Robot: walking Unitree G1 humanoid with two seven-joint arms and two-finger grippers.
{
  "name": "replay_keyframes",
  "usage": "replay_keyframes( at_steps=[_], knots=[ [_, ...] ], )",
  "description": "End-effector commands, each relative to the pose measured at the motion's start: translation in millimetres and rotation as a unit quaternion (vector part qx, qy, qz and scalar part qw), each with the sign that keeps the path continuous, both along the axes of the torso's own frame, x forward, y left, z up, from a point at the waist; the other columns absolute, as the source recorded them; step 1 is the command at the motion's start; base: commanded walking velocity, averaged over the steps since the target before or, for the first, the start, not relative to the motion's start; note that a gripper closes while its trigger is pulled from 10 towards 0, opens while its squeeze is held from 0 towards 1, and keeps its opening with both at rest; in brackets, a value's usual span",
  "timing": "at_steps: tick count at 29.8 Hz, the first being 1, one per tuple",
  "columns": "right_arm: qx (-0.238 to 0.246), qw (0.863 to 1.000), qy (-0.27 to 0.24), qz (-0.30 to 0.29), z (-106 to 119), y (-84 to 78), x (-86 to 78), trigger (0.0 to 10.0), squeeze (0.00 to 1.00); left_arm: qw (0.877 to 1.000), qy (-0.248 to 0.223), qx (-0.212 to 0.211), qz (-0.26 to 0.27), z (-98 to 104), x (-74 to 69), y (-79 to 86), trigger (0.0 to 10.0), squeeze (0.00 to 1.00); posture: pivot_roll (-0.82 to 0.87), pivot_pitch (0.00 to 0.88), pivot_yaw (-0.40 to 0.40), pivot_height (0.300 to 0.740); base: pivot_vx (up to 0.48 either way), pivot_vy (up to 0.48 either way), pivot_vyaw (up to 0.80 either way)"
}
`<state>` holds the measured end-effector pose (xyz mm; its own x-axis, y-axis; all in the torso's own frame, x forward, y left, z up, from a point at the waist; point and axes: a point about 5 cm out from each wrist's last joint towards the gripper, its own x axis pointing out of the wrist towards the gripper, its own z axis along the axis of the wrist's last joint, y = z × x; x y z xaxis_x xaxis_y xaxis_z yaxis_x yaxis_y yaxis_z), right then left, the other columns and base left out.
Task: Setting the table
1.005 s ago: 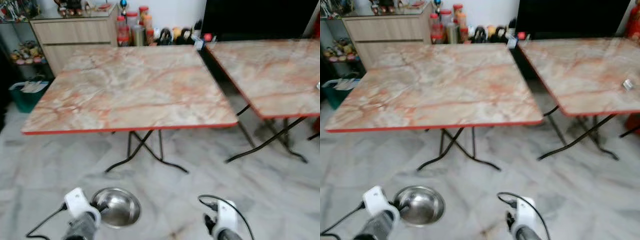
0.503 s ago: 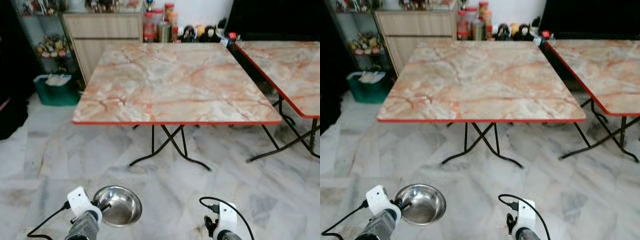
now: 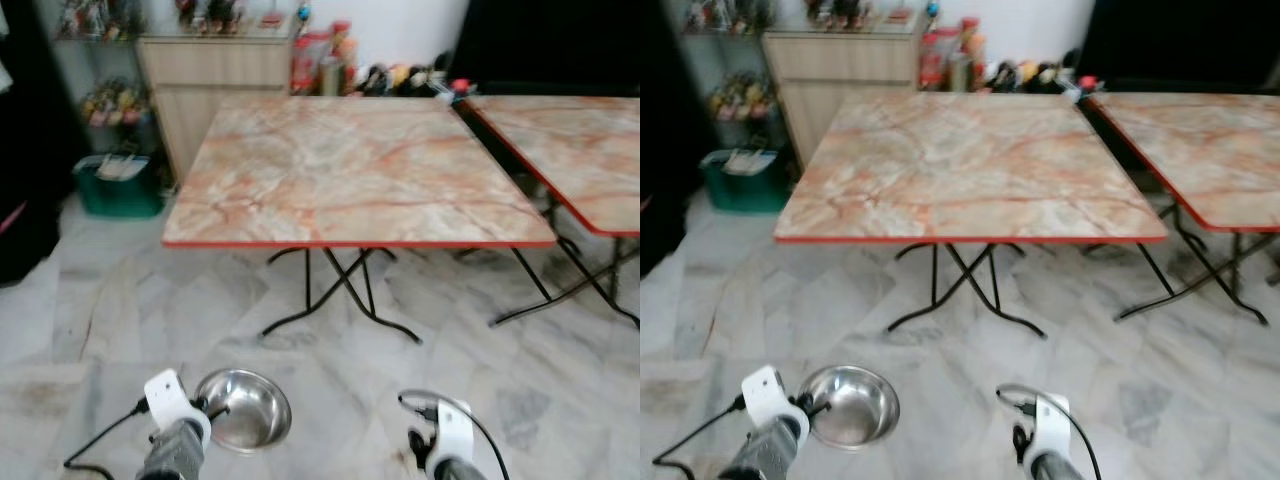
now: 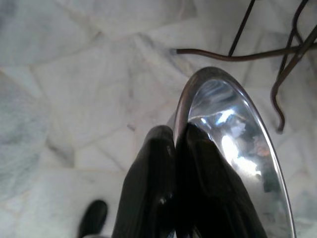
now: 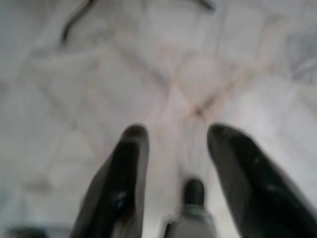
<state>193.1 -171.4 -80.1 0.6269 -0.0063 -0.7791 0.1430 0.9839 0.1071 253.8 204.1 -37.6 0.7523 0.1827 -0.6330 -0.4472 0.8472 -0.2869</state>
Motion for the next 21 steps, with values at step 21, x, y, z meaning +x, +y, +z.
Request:
replay_keyframes(
  at_steps=[21],
  knots=[
    [-0.001,1.0,-0.001,0.005,1.0,1.4,2.3,10.0,0.0,1.0,0.002,-0.002,-0.012,-1.5,-1.0,-3.9,10.0,0.0,0.02,0.0,-0.025,0.74,0.38,0.0,0.0]
  ],
)
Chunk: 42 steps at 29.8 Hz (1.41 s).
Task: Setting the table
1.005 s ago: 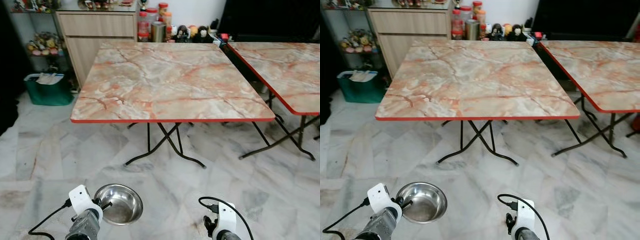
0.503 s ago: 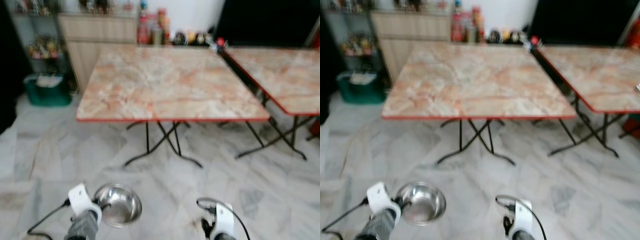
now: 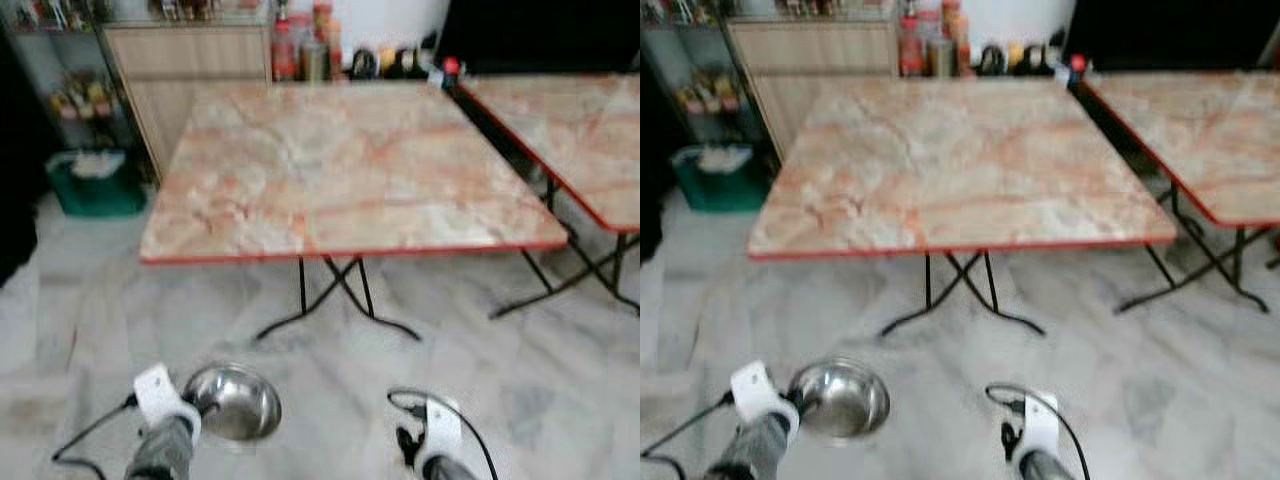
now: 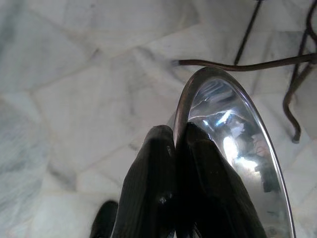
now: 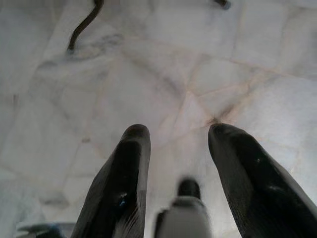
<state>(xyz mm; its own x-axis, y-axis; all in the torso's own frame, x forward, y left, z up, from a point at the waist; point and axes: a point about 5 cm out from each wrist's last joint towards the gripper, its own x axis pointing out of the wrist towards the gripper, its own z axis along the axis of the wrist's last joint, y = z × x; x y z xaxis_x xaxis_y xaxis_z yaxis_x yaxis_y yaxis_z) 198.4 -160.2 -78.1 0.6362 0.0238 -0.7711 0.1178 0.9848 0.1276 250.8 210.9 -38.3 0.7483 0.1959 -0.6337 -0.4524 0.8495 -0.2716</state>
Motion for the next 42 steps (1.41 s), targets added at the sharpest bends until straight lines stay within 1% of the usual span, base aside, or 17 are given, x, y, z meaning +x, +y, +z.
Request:
replay_keyframes(
  at_steps=[1,11,17,19,25,27,31,32,34,35,36,37,38,39,40,41,42],
  knots=[
    [-0.011,1.0,0.005,-0.007,-1,-9.9,-3.0,10.0,0.0,1.0,-0.001,-0.009,-0.015,-1,2.0,-10.8,10.0,0.0,0.02,0.0,-0.025,0.74,0.386,0.0,0.0],
    [-0.011,1.0,0.005,-0.005,-1,-10.0,-2.0,10.0,0.0,1.0,0.002,-0.012,-0.017,-2,0.6,-13.6,10.0,0.0,0.02,0.0,-0.03,0.74,0.387,0.0,0.0],
    [-0.01,1.0,0.009,-0.003,-1,-9.9,-2.5,10.0,0.0,1.0,0.001,0.008,-0.025,-4,-1.8,-15.6,10.0,0.0,0.02,0.0,-0.031,0.74,0.171,0.0,0.0],
    [-0.01,1.0,0.009,-0.003,-1,-9.9,-2.6,10.0,0.0,1.0,-0.004,0.009,-0.015,-3,-1.8,-13.1,10.0,0.0,0.02,0.0,-0.033,0.74,0.0,0.0,0.0],
    [-0.01,1.0,0.01,0.002,-1,-8.9,-2.6,10.0,0.0,0.996,-0.04,0.057,0.063,9,-0.6,15.9,10.0,0.0,0.03,0.0,-0.041,0.74,0.0,0.0,0.0],
    [-0.011,1.0,0.01,0.003,-1,-9.0,-2.6,10.0,0.0,0.995,-0.045,0.062,0.071,11,-0.1,18.8,10.0,0.0,0.04,0.0,-0.041,0.74,0.0,0.0,0.0],
    [-0.011,1.0,0.011,0.008,-1,-8.0,-2.2,10.0,0.0,0.979,-0.095,0.127,0.125,32,6.9,43.2,10.0,0.0,0.04,0.0,-0.047,0.74,0.0,0.0,0.0],
    [-0.011,1.0,0.011,0.008,-1,-8.0,-2.2,10.0,0.0,0.979,-0.095,0.127,0.125,32,6.9,43.2,10.0,0.0,0.04,0.0,-0.047,0.74,0.0,0.0,0.0],
    [-0.012,1.0,0.011,0.012,-1,-7.7,-1.3,10.0,0.0,0.967,-0.123,0.164,0.154,49,14.1,57.2,10.0,0.0,0.05,0.0,-0.053,0.74,0.0,0.0,0.0],
    [-0.012,1.0,0.011,0.012,-1,-7.7,-1.3,10.0,0.0,0.967,-0.123,0.164,0.154,49,14.1,57.2,10.0,0.0,0.05,0.0,-0.053,0.74,0.0,0.0,0.0],
    [-0.012,1.0,0.011,0.013,0,-7.6,-0.9,10.0,0.0,0.957,-0.138,0.194,0.168,62,19.6,66.4,10.0,0.0,0.05,0.0,-0.054,0.74,0.0,0.0,0.0],
    [-0.012,1.0,0.01,0.014,0,-7.2,-0.1,10.0,0.0,0.939,-0.159,0.241,0.187,82,27.3,79.0,10.0,0.0,0.05,0.0,-0.054,0.74,0.0,0.0,0.0],
    [-0.012,1.0,0.01,0.014,0,-7.0,0.4,10.0,0.0,0.93,-0.167,0.263,0.194,91,30.7,84.0,10.0,0.0,0.05,0.0,-0.054,0.74,0.0,0.0,0.0],
    [-0.012,1.0,0.01,0.014,0,-7.0,0.4,10.0,0.0,0.93,-0.167,0.263,0.194,91,30.7,84.0,10.0,0.0,0.05,0.0,-0.054,0.74,0.0,0.0,0.0],
    [-0.012,1.0,0.009,0.015,1,-6.6,1.2,10.0,0.0,0.917,-0.176,0.291,0.208,104,34.8,91.2,10.0,0.0,0.05,0.0,-0.053,0.74,0.0,0.0,0.0],
    [-0.012,1.0,0.009,0.015,1,-6.5,1.5,10.0,0.0,0.913,-0.179,0.299,0.213,107,35.7,93.0,10.0,0.0,0.05,0.0,-0.053,0.74,0.0,0.0,0.0],
    [-0.012,1.0,0.008,0.015,1,-6.3,2.0,10.0,0.0,0.902,-0.184,0.324,0.22,116,37.6,97.1,10.0,0.0,0.05,0.0,-0.05,0.74,0.0,0.0,0.0]
  ],
)
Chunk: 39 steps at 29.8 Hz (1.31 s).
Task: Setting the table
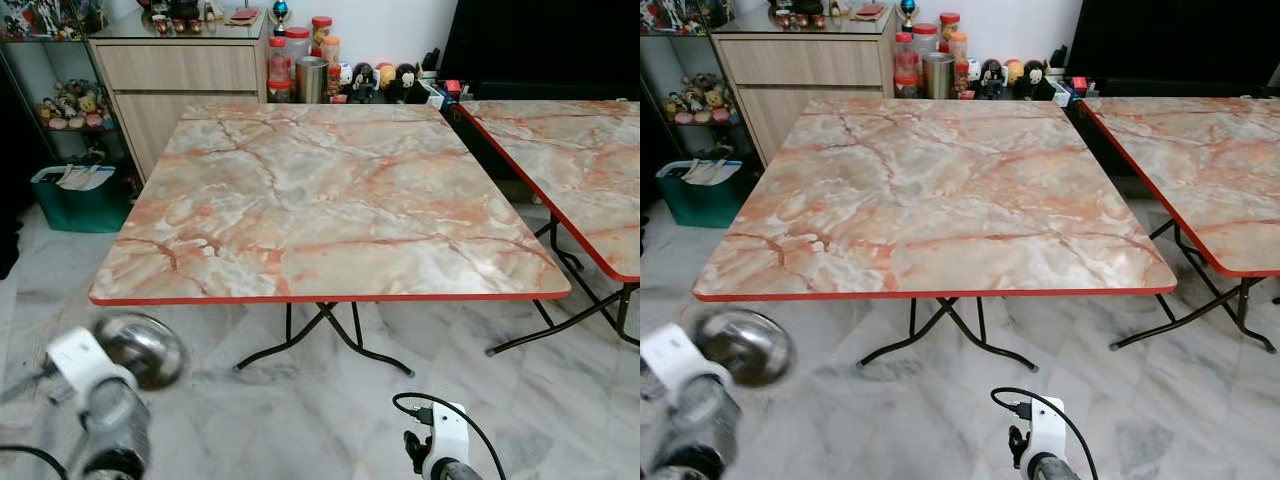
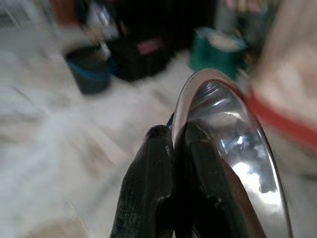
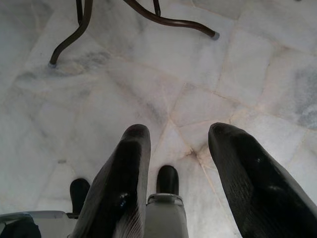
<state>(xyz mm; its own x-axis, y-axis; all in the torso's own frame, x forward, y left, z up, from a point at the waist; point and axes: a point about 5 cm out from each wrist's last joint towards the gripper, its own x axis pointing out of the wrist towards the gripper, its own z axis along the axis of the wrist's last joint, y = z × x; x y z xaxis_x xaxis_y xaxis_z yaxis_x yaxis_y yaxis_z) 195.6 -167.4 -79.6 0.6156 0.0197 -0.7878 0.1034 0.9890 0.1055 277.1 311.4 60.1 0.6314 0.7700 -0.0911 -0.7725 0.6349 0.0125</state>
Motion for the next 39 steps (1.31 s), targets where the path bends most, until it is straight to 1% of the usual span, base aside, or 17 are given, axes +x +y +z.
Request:
replay_keyframes(
  at_steps=[1,2,6,9,11,14,15,18,21,25,27,28,29,31,33,34,39],
  knots=[
    [-0.002,1.0,-0.005,0.006,3,1.2,5.2,10.0,0.0,0.998,-0.028,0.053,0.0,23,12.3,-1.0,10.0,0.0,0.05,0.0,-0.05,0.74,0.0,0.0,0.0],
    [-0.001,1.0,-0.006,0.005,3,1.5,6.0,10.0,0.0,0.992,-0.033,0.114,0.034,43,14.5,7.3,10.0,0.0,0.04,0.0,-0.046,0.74,0.0,0.0,0.0],
    [-0.001,1.0,-0.007,0.003,3,1.7,6.4,10.0,0.0,0.986,-0.048,0.148,0.063,59,14.5,13.0,10.0,0.0,0.04,0.0,-0.046,0.74,0.0,0.0,0.0],
    [-0.001,1.0,-0.006,0.002,2,1.1,4.9,10.0,0.0,0.963,-0.078,0.24,0.096,96,20.7,16.2,10.0,0.0,0.04,0.0,-0.048,0.74,0.0,0.0,0.0],
    [-0.001,1.0,-0.005,0.002,2,0.9,4.1,10.0,0.0,0.962,-0.094,0.241,0.093,103,23.3,14.6,10.0,0.0,0.04,0.0,-0.048,0.74,0.0,0.0,0.0],
    [-0.002,1.0,-0.003,0.003,2,0.5,3.1,10.0,0.0,0.965,-0.168,0.2,0.01,125,44.5,-7.3,10.0,0.0,0.05,0.0,-0.05,0.74,0.0,0.0,0.0],
    [-0.002,1.0,-0.003,0.003,2,0.7,3.2,10.0,0.0,0.963,-0.207,0.168,-0.031,134,52.8,-20.8,10.0,0.0,0.05,0.0,-0.05,0.74,0.0,0.0,0.0],
    [-0.001,1.0,-0.003,0.003,2,0.5,3.5,10.0,0.0,0.958,-0.252,0.095,-0.099,144,67.2,-43.4,10.0,0.0,0.04,0.0,-0.048,0.74,0.0,0.0,0.0],
    [-0.001,1.0,-0.004,0.002,2,0.6,3.6,10.0,0.0,0.951,-0.262,0.05,-0.153,146,76.8,-58.8,10.0,0.0,0.04,0.0,-0.048,0.74,0.0,0.0,0.0],
    [0.0,1.0,-0.004,0.002,2,0.6,3.6,10.0,0.0,0.949,-0.262,0.038,-0.169,147,79.3,-64.4,10.0,0.0,0.04,0.0,-0.048,0.74,0.0,0.0,0.0],
    [0.0,1.0,-0.007,0.002,2,0.9,4.1,10.0,0.0,0.933,-0.239,-0.051,-0.265,130,92.4,-93.8,10.0,0.0,0.04,0.0,-0.044,0.74,0.0,0.0,0.0],
    [0.001,1.0,-0.01,0.0,3,1.3,4.8,10.0,0.0,0.917,-0.231,-0.095,-0.311,122,95.7,-110.4,10.0,0.0,0.03,0.0,-0.038,0.74,0.0,0.0,0.0],
    [0.001,1.0,-0.01,0.0,3,1.3,4.8,10.0,0.0,0.917,-0.231,-0.095,-0.311,122,95.7,-110.4,10.0,0.0,0.03,0.0,-0.038,0.74,0.0,0.0,0.0],
    [0.002,1.0,-0.013,-0.001,3,1.3,5.2,10.0,0.0,0.893,-0.227,-0.149,-0.358,110,95.9,-132.3,10.0,0.0,0.03,0.0,-0.04,0.74,0.0,0.0,0.0],
    [0.002,1.0,-0.013,0.0,3,1.1,5.0,10.0,0.0,0.885,-0.222,-0.17,-0.371,106,95.7,-140.4,10.0,0.0,0.03,0.0,-0.04,0.74,0.0,0.0,0.0],
    [0.001,1.0,-0.012,0.004,2,1.0,4.1,10.0,0.0,0.871,-0.215,-0.206,-0.391,100,96.0,-152.5,10.0,0.0,0.03,0.0,-0.043,0.74,0.0,0.0,0.0],
    [-0.001,1.0,-0.01,0.011,2,1.5,3.0,10.0,0.0,0.861,-0.191,-0.228,-0.413,95,97.2,-166.5,10.0,0.0,0.04,0.0,-0.047,0.74,0.0,0.0,0.0]
  ],
)
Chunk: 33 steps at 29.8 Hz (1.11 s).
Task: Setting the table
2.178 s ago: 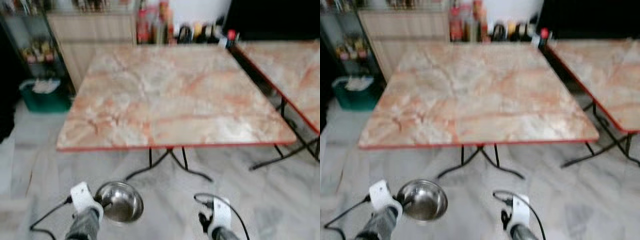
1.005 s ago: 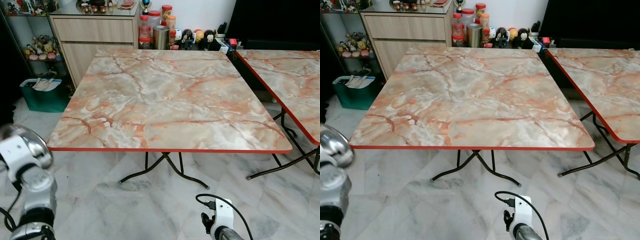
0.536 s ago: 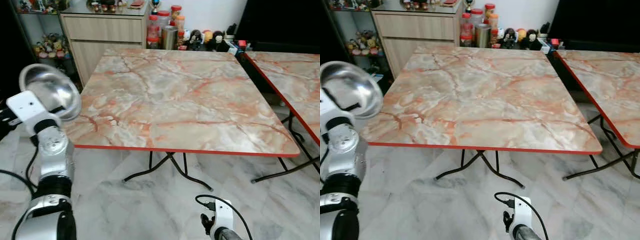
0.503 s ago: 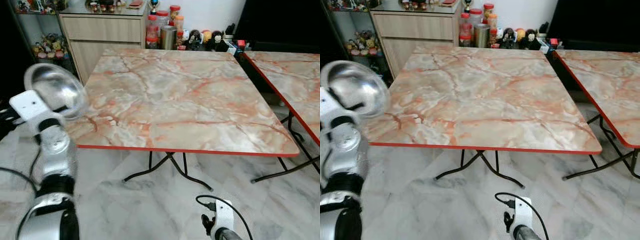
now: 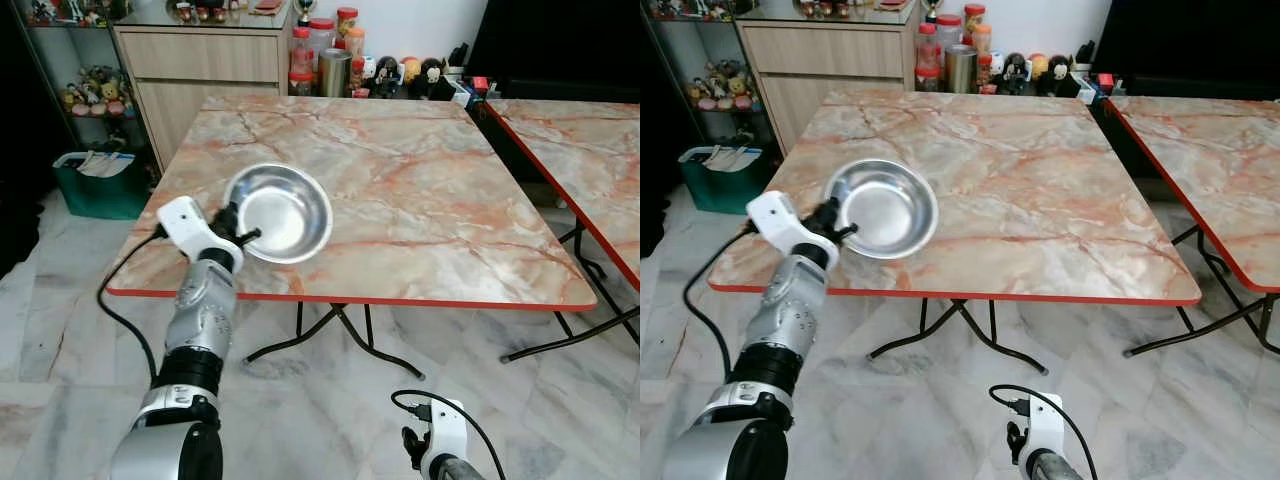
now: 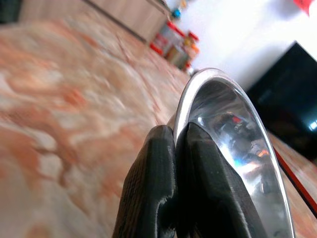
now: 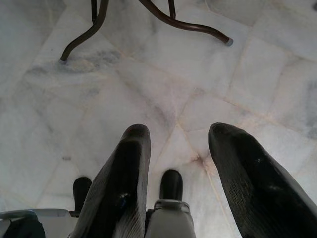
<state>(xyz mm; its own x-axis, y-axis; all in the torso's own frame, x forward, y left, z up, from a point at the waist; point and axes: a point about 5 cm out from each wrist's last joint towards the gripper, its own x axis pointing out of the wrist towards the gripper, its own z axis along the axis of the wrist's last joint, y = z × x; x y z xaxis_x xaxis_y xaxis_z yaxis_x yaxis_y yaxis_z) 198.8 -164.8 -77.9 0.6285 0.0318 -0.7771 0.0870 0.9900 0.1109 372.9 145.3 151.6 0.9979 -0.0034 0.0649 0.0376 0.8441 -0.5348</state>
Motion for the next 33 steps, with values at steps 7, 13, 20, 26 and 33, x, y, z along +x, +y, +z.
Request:
replay_keyframes(
  at_steps=[7,13,20,26,33],
  knots=[
    [-0.001,1.0,-0.002,0.002,0,0.3,-0.4,10.0,0.0,0.998,0.039,0.012,-0.05,-2,4.4,-22.7,10.0,0.0,0.03,0.0,-0.04,0.74,0.037,0.0,0.0],
    [-0.002,1.0,0.001,0.0,-1,0.3,-2.2,10.0,0.0,0.996,0.064,0.013,-0.059,-7,4.9,-22.2,10.0,0.0,0.03,0.0,-0.033,0.74,0.331,0.0,0.0],
    [-0.003,1.0,0.003,0.001,-2,0.1,-3.3,10.0,0.0,0.996,0.066,0.012,-0.063,-7,4.4,-22.3,10.0,0.0,0.03,0.0,-0.033,0.74,0.389,0.0,0.0],
    [-0.004,1.0,0.003,0.004,-2,0.6,-3.3,10.0,0.0,0.996,0.068,0.01,-0.064,-7,4.3,-22.1,10.0,0.0,0.03,0.0,-0.035,0.74,0.4,0.0,0.0],
    [-0.005,1.0,0.005,0.004,-2,-0.1,-3.9,10.0,0.0,0.995,0.068,0.008,-0.066,-6,4.3,-21.9,10.0,0.0,0.03,0.0,-0.036,0.74,0.401,0.0,0.0]
  ],
)
